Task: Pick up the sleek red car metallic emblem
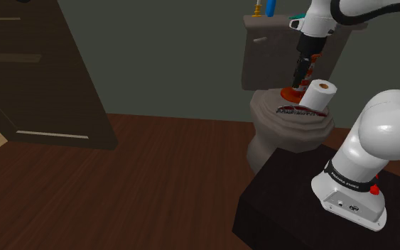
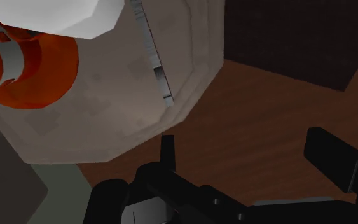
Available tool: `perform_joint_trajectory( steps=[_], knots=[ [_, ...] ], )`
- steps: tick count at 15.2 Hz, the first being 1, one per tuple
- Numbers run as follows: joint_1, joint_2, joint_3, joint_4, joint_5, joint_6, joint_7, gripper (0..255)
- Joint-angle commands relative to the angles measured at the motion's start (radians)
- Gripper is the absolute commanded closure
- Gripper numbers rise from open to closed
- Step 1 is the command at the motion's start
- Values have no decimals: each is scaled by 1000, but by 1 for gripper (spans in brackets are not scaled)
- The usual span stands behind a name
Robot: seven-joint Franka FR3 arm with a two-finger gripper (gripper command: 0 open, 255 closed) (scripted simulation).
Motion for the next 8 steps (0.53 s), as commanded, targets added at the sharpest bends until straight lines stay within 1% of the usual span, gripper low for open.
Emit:
perform_joint_trajectory(
  steps=[1, 5, 8],
  knots=[
    [-11, -14, -47, -56, -51, 53, -69, 0],
    [-48, -17, -155, -155, -162, 169, -204, 0],
    [-78, 18, -249, -209, -255, 275, -307, 0]
  ],
)
